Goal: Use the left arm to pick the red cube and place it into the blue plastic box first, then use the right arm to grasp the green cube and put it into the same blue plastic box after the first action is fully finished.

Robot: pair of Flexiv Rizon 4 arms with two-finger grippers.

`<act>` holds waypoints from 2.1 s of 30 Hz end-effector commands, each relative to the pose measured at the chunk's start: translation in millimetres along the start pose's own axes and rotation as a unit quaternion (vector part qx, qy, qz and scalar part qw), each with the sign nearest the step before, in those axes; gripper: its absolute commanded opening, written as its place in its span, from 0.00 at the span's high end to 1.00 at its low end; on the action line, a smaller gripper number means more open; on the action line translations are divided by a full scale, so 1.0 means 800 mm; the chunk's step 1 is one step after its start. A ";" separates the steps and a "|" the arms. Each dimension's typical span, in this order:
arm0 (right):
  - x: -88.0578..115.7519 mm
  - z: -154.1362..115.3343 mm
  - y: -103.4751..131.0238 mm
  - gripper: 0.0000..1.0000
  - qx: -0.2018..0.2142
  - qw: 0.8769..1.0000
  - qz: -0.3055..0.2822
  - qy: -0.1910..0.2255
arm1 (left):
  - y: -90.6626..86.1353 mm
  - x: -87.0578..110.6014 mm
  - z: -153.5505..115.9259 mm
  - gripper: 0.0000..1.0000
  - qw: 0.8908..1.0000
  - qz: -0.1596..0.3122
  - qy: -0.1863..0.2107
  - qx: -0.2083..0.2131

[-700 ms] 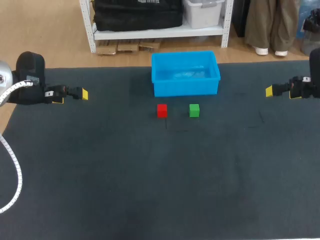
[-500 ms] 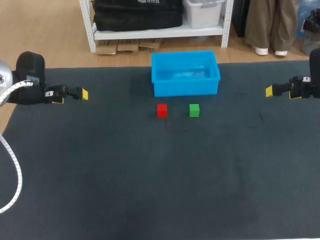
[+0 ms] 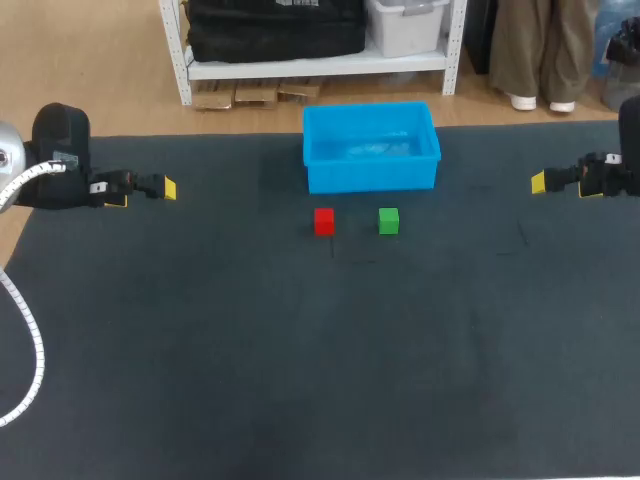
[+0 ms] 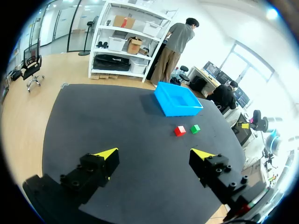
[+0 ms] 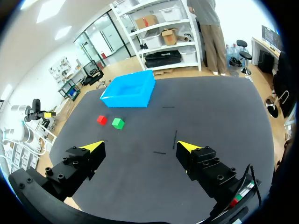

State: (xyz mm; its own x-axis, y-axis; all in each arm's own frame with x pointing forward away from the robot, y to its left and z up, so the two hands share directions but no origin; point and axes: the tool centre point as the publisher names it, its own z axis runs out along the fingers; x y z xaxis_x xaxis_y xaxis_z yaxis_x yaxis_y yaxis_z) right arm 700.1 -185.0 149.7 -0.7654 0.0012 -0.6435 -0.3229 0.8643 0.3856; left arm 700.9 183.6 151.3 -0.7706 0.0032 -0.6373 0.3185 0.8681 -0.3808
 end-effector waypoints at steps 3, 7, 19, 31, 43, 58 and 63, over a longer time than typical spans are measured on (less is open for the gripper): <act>0.000 0.000 -0.001 0.00 -0.001 1.000 0.000 0.001 | 0.001 0.001 0.000 0.00 1.000 0.000 -0.002 0.002; 0.000 0.000 -0.001 0.00 -0.001 1.000 0.000 0.001 | 0.001 0.002 0.000 0.00 1.000 0.000 0.000 0.002; 0.000 0.000 -0.001 0.00 -0.001 1.000 0.000 0.001 | -0.011 -0.003 0.004 0.00 1.000 0.002 0.018 -0.021; 0.000 0.000 -0.001 0.00 -0.001 1.000 0.000 0.001 | -0.047 -0.027 0.028 0.00 0.998 0.015 0.045 -0.051; 0.000 0.000 -0.001 0.00 -0.001 1.000 0.000 0.001 | -0.071 -0.052 0.065 0.00 0.992 0.023 0.080 -0.090; 0.000 0.000 -0.001 0.00 -0.001 1.000 0.000 0.001 | -0.105 -0.070 0.094 0.00 0.984 0.006 0.112 -0.141; 0.000 0.000 -0.001 0.00 -0.001 1.000 0.000 0.001 | -0.110 -0.074 0.104 0.00 0.979 0.008 0.123 -0.160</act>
State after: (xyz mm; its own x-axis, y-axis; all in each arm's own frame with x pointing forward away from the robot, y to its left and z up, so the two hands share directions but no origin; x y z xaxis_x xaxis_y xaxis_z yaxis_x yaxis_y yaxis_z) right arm 700.2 -185.0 149.7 -0.7655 0.0012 -0.6435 -0.3228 0.8644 0.3855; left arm 755.7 74.0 165.9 -0.8782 0.0987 -0.4680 0.2364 0.9402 -0.2453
